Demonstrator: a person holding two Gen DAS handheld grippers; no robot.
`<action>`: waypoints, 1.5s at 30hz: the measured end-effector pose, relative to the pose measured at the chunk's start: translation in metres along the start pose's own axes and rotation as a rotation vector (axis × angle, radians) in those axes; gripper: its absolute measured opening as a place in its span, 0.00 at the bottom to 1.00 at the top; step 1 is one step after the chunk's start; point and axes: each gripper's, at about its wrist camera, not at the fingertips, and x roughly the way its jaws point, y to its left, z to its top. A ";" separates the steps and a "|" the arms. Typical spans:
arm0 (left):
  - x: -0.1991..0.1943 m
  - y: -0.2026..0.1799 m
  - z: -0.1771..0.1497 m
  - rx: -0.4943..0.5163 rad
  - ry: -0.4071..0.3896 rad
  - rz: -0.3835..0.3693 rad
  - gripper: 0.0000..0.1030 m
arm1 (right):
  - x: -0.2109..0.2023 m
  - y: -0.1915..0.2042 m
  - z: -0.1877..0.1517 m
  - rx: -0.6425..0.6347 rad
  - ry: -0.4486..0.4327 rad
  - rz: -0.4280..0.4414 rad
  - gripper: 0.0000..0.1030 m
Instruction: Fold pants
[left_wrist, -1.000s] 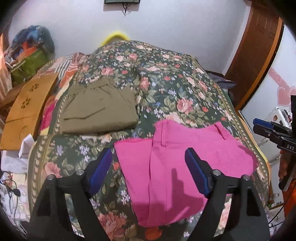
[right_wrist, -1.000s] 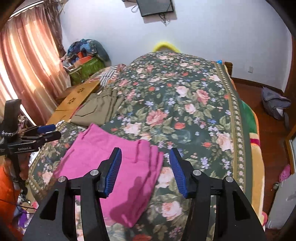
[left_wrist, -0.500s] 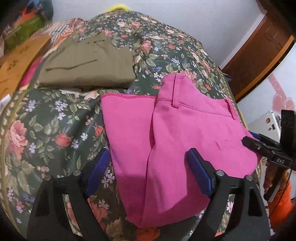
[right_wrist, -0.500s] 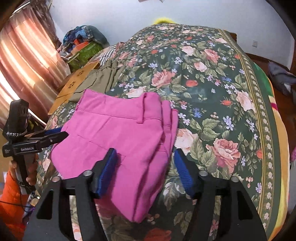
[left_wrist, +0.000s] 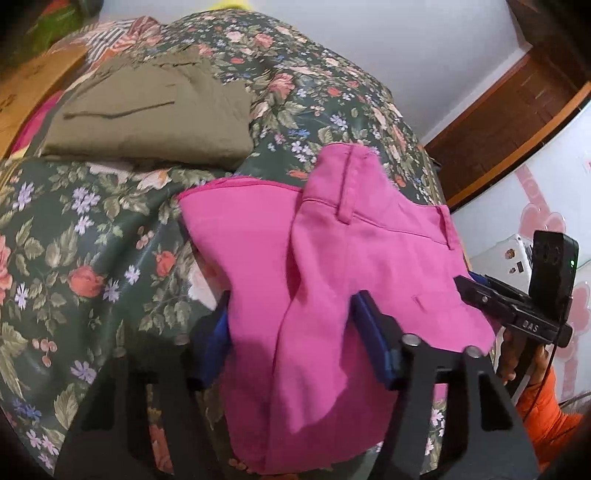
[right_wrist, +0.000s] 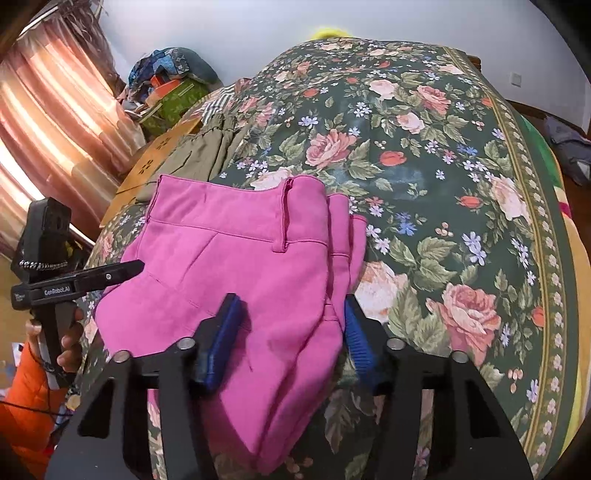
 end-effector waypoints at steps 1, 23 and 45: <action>-0.001 -0.003 0.001 0.009 -0.003 0.002 0.50 | 0.001 0.000 0.001 0.003 -0.002 -0.002 0.45; -0.054 -0.046 0.019 0.161 -0.151 0.081 0.18 | -0.034 0.019 0.020 -0.047 -0.113 0.015 0.14; -0.133 0.004 0.078 0.162 -0.358 0.192 0.18 | -0.030 0.103 0.102 -0.248 -0.249 0.077 0.14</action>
